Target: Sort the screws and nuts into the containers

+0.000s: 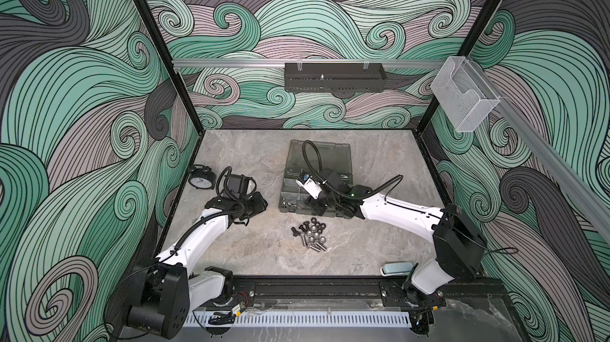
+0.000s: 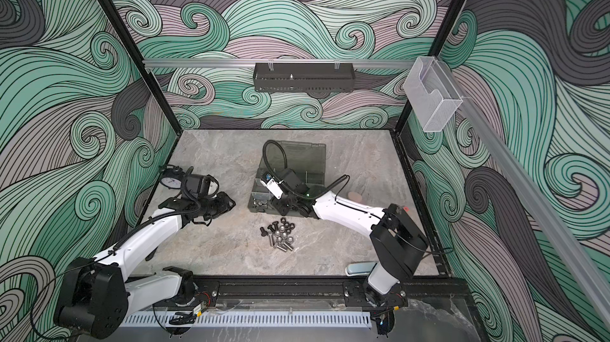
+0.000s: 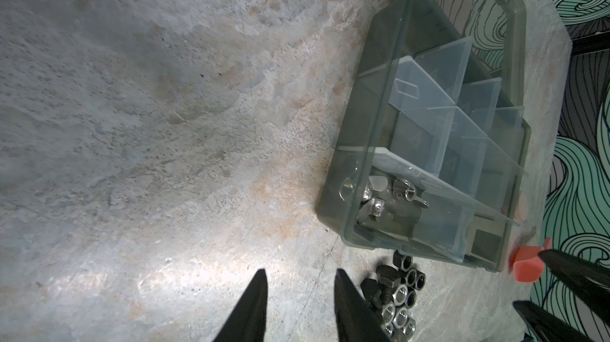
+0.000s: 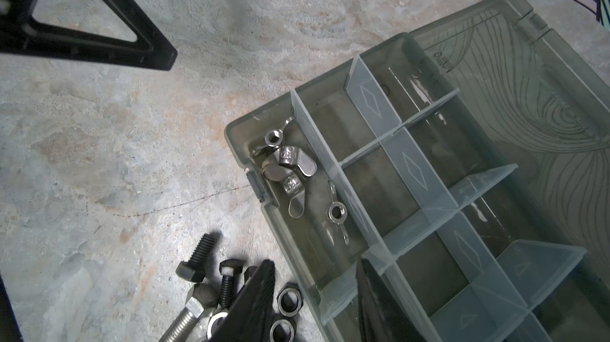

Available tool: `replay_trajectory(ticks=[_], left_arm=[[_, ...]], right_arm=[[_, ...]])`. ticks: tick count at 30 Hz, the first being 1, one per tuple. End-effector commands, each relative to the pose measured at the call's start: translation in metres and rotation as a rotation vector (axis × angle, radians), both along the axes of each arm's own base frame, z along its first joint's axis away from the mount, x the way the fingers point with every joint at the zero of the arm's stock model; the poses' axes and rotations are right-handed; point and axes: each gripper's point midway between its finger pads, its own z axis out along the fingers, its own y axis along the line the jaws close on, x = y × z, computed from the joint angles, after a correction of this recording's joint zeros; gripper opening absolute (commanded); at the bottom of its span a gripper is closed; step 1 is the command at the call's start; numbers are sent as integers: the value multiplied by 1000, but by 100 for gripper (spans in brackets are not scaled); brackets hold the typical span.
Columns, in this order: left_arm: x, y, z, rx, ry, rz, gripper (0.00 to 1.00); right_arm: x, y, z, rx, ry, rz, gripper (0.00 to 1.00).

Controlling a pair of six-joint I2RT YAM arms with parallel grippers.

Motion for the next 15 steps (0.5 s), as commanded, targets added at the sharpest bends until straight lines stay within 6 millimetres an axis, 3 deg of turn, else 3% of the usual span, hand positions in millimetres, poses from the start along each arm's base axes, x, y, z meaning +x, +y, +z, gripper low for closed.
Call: replay_trajectory(ticks=[1,15], left_arm=[[4,0,2,-14,-5,4,38],[6,-12,-6,-51,41,-42,38]], right_arm=[[-7,-5,4,28,24,-18,43],[-25,-20,-6,41,80,-51,43]])
